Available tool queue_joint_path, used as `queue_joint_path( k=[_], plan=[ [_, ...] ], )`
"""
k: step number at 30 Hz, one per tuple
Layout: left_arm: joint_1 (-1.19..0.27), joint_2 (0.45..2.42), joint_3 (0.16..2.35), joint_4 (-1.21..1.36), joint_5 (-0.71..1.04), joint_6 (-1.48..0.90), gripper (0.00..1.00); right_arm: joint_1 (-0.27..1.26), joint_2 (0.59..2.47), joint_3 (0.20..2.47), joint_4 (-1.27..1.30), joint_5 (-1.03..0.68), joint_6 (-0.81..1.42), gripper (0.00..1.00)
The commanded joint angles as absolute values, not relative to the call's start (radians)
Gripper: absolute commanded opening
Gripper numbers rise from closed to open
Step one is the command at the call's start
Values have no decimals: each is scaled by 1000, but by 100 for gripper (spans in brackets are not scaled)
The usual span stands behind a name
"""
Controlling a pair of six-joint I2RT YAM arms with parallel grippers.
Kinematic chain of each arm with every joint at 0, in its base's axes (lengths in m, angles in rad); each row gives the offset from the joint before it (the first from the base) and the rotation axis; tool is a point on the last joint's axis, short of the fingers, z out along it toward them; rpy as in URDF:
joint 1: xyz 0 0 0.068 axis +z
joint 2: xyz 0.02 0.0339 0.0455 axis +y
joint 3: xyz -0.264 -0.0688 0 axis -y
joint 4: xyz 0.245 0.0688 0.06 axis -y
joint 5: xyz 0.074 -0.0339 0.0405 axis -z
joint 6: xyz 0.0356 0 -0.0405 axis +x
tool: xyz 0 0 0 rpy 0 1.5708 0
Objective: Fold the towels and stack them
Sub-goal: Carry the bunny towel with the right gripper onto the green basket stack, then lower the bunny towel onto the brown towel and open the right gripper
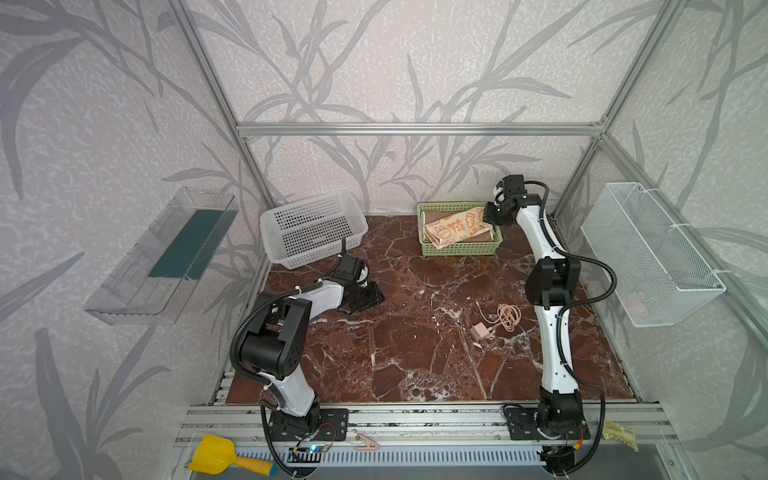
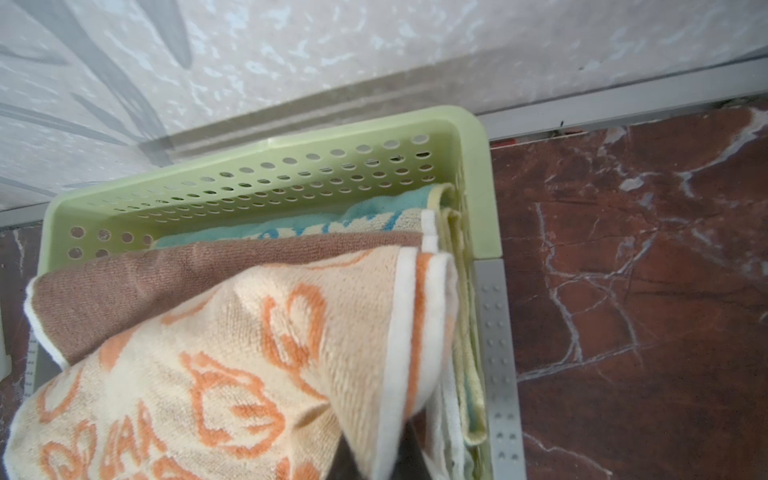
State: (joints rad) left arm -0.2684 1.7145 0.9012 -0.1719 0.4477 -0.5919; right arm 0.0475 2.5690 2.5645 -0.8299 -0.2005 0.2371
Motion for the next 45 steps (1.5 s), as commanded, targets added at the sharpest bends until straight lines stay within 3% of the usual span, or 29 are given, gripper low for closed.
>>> queue_joint_path(
  k=[1,3,7,10,16,23,34,40,42,45],
  plan=[
    [-273,1737,945,-170,459,-612,38,52,2513,2470,-784,-228,250,0],
    [-276,1747,963,-173,464,-616,38,52,2478,2406,-757,-218,255,7],
    [-286,1752,986,-183,462,-613,37,55,2402,2331,-754,-184,252,46],
    [-288,1752,988,-186,460,-610,37,61,2332,2281,-749,-135,232,56],
    [-291,1749,979,-179,463,-611,37,83,2214,2186,-738,-27,203,59],
    [-293,1744,983,-180,469,-605,36,199,2210,2199,-734,88,118,61],
    [-293,1737,978,-187,468,-594,36,380,2560,2642,-946,-34,151,70],
    [-293,1735,975,-205,464,-574,36,396,2647,2680,-939,-29,155,77],
    [-293,1734,973,-205,463,-571,36,396,2662,2681,-935,-13,154,76],
    [-293,1733,971,-204,465,-569,36,395,2670,2679,-919,3,155,59]
  ],
)
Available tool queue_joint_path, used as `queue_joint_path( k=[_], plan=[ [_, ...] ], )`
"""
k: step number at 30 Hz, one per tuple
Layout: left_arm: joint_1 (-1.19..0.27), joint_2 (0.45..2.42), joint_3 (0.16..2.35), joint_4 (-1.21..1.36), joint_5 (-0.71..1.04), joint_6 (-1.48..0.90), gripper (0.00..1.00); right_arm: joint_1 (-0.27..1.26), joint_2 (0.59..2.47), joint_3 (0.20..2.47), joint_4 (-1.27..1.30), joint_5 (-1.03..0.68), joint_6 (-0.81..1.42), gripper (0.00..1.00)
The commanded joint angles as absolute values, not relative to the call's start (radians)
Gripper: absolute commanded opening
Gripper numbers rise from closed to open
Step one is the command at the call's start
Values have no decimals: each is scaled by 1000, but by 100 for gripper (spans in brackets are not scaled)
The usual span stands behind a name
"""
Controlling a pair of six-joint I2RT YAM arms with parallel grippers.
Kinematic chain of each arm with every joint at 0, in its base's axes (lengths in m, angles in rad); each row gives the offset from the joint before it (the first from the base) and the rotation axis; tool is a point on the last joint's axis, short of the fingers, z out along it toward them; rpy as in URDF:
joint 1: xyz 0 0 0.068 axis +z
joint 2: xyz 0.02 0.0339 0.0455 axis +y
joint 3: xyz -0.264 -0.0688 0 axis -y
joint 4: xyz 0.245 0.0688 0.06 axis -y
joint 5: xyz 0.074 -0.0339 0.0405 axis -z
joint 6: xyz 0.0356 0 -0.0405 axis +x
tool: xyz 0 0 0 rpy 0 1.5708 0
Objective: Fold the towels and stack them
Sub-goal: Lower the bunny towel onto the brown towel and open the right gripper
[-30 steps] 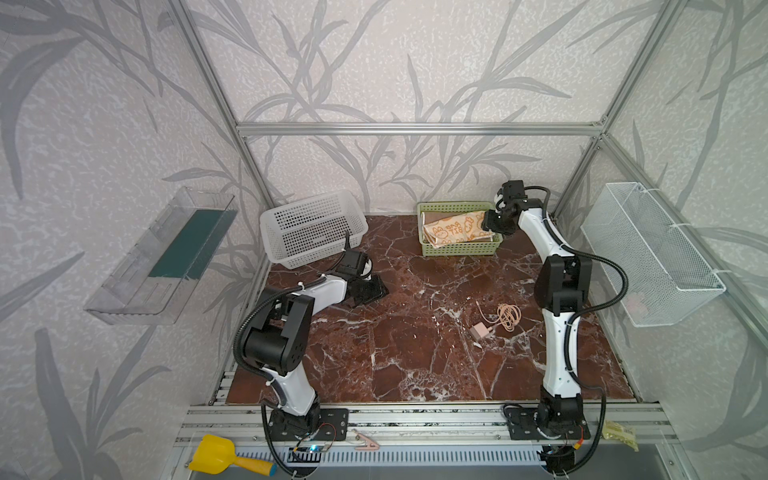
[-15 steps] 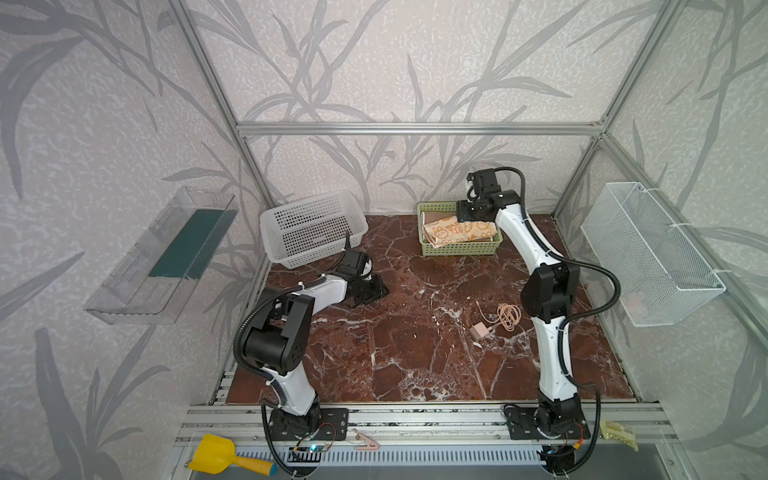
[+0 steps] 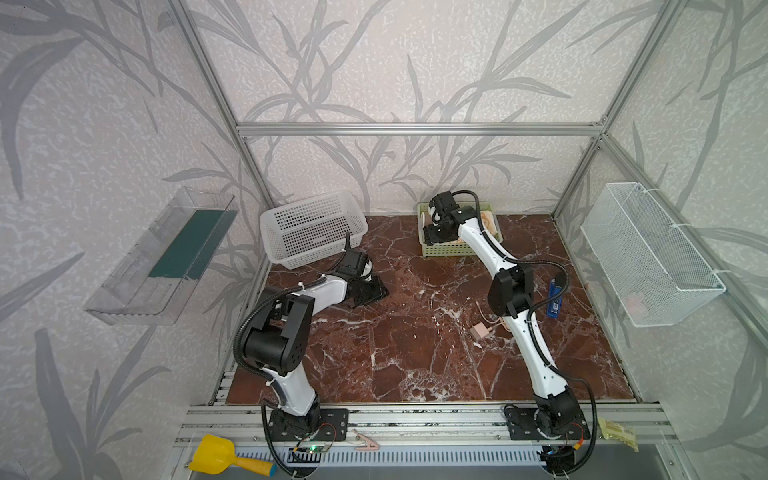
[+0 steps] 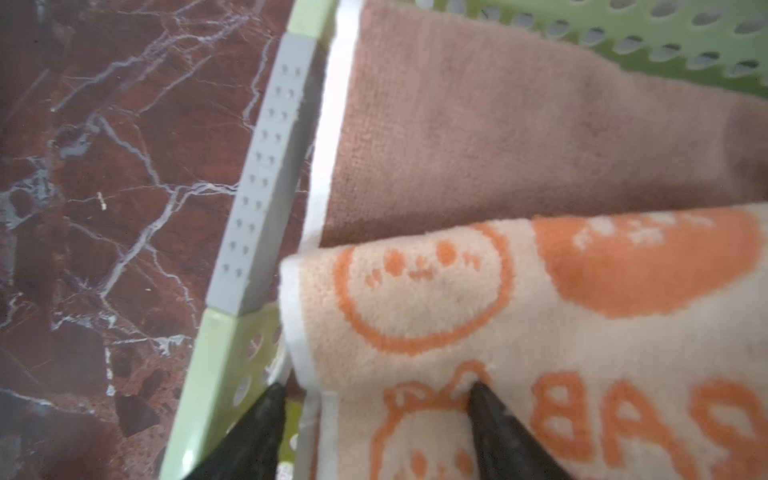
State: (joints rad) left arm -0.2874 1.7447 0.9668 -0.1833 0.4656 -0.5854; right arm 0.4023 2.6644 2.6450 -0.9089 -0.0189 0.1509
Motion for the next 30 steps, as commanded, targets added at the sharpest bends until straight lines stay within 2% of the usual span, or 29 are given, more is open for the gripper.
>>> queue_joint_path(
  k=[1,4,7,14,20,25,26,27,28,29,30],
  plan=[
    [-293,1734,969,-204,464,-568,36,395,2668,2678,-910,5,156,49],
    [-292,1733,965,-202,462,-566,36,396,2643,2654,-855,14,172,25],
    [-293,1732,959,-201,463,-569,36,395,2604,2600,-764,11,198,10],
    [-292,1717,958,-208,459,-565,36,393,2551,2555,-632,-14,289,2],
    [-292,1704,950,-212,455,-564,36,392,2560,2571,-571,-6,337,2],
    [-291,1692,945,-211,453,-566,36,383,2589,2583,-581,-6,383,4],
    [-292,1688,944,-215,451,-564,36,383,2580,2567,-575,-11,391,8],
    [-290,1685,945,-221,449,-561,36,383,2567,2543,-564,-24,396,21],
    [-288,1681,949,-229,446,-556,36,383,2551,2521,-555,-42,398,39],
    [-287,1676,952,-239,443,-551,36,383,2535,2504,-555,-59,396,51],
    [-283,1669,955,-248,437,-544,36,383,2512,2490,-563,-70,388,58]
  ],
)
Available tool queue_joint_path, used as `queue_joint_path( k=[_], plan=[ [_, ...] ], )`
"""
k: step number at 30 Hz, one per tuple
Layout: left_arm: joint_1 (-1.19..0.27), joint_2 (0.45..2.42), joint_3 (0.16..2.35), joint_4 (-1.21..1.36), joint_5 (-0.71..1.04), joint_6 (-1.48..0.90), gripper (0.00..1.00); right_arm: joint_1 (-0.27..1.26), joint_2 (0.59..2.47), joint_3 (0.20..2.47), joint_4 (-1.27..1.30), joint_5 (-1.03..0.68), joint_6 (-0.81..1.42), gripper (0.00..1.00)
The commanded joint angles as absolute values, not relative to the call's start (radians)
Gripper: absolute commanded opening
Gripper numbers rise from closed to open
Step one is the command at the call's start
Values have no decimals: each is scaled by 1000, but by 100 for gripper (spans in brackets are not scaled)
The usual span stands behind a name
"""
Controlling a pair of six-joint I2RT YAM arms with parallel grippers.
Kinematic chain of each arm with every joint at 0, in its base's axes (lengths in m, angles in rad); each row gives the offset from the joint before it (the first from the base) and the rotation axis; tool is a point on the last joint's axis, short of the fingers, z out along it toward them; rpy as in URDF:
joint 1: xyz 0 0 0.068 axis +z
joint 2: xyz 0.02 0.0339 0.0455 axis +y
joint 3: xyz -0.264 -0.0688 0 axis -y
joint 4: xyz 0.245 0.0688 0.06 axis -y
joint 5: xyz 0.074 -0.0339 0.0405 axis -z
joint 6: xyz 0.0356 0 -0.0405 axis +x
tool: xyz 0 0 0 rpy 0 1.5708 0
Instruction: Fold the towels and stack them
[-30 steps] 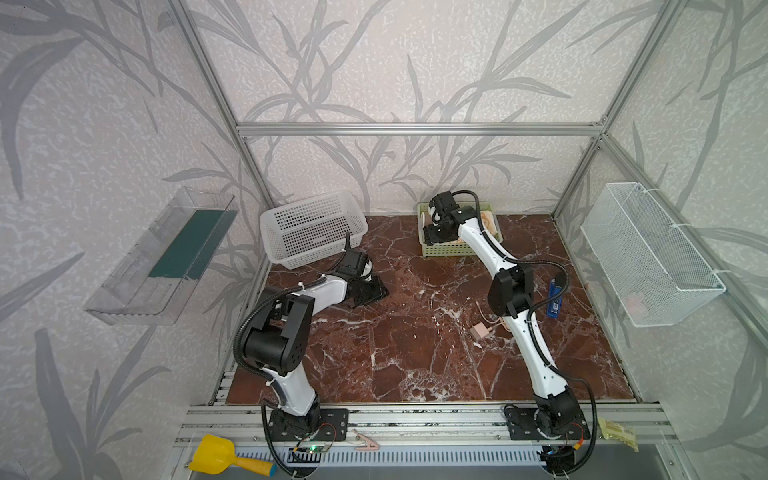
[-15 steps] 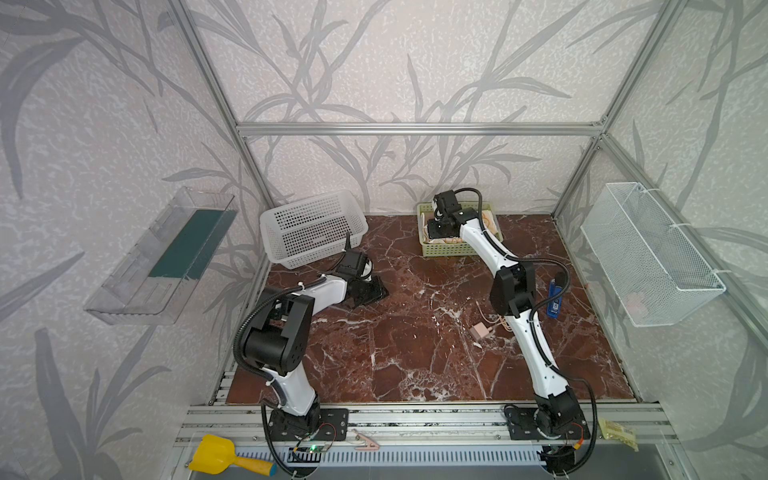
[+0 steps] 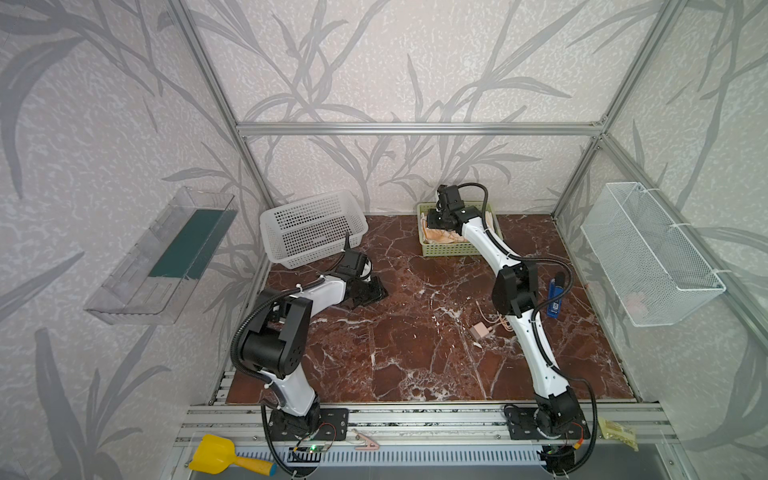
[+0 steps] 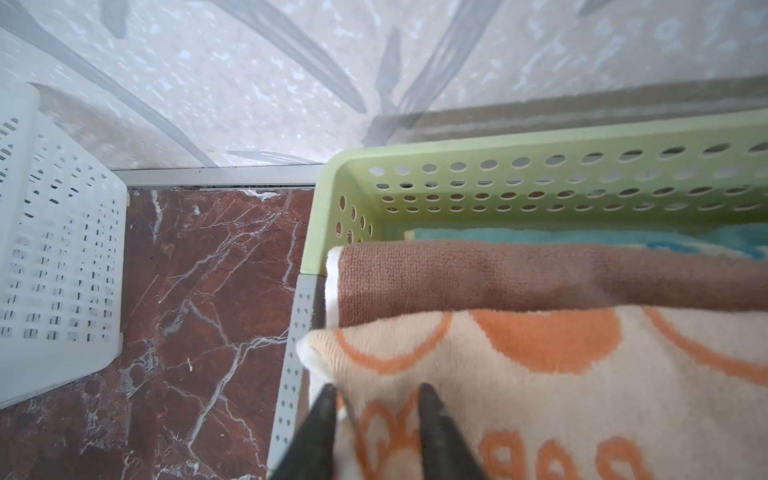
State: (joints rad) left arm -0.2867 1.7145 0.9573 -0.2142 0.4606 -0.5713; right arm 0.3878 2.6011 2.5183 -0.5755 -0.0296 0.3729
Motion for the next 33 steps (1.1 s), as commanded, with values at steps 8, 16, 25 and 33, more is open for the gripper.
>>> queue_joint_path(
  k=[8,16,25,33],
  plan=[
    [-238,1573,1033,-362,312,-450,41,364,2204,2213,-521,-34,289,71],
    [-213,1388,1103,-379,-3,-277,63,294,1795,1710,-322,2,237,77],
    [-67,1176,953,-193,-86,-183,88,185,1424,1174,-143,129,193,89],
    [-6,1151,694,37,-261,-123,99,121,1252,680,224,250,65,99]
  ],
)
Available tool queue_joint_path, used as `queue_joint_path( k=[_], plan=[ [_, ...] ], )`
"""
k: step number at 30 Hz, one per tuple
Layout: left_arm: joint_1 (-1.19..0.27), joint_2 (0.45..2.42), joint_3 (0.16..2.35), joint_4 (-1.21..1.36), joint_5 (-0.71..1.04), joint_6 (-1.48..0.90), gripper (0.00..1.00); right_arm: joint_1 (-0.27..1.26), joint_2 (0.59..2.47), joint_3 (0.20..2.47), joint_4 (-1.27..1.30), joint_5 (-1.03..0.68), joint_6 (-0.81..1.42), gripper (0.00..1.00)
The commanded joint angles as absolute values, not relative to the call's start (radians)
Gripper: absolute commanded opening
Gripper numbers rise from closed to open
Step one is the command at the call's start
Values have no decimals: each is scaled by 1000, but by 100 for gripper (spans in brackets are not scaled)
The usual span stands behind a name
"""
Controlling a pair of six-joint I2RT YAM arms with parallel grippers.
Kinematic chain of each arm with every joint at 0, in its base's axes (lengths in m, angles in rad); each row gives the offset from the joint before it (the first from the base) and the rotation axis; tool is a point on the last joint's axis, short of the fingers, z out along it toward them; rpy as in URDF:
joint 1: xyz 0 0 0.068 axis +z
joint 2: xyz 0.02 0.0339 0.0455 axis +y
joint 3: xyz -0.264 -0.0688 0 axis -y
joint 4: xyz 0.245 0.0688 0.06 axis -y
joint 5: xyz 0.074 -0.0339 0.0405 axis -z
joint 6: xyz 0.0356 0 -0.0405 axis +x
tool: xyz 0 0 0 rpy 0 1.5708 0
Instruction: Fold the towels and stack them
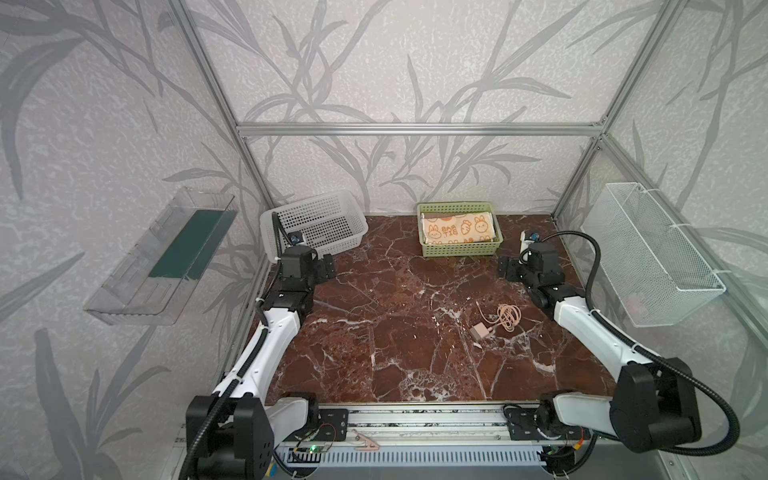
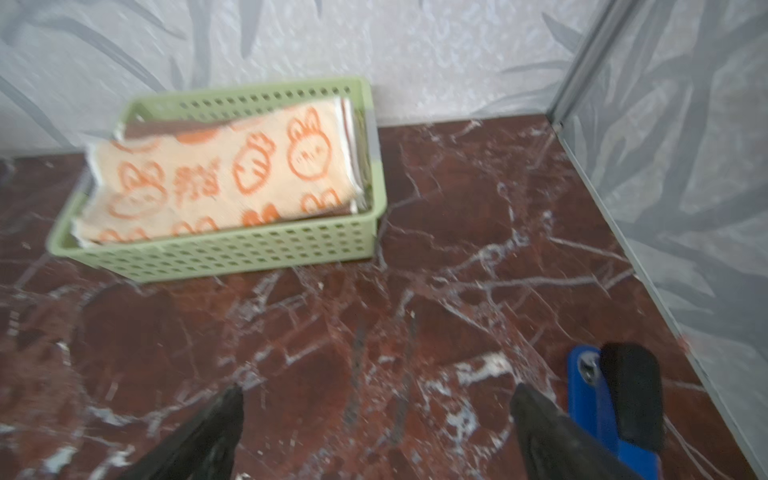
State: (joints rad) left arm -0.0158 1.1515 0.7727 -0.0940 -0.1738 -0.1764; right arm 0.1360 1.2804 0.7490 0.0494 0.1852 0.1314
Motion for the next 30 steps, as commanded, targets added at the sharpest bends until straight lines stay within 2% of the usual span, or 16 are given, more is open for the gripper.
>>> queue_joint_path(
  k=[1,5,10,20,21,25,30],
  plan=[
    [-6,1145,639,114,-265,-96,99,112,1254,649,230,254,59,99],
    [-4,1137,435,431,-289,-67,99,84,1293,520,417,220,34,99],
    [1,1210,336,660,-300,-87,99,80,1400,420,720,178,14,99],
    [27,1547,291,1106,-166,-60,99,79,1606,279,1191,131,-14,99],
    [26,1586,283,1169,-160,-51,99,80,1587,277,1156,133,-9,99],
    [26,1550,368,932,-146,-62,99,87,1584,315,1086,150,-17,99],
    [25,1569,373,958,-130,-36,99,91,1585,322,1075,155,-19,99]
  ],
)
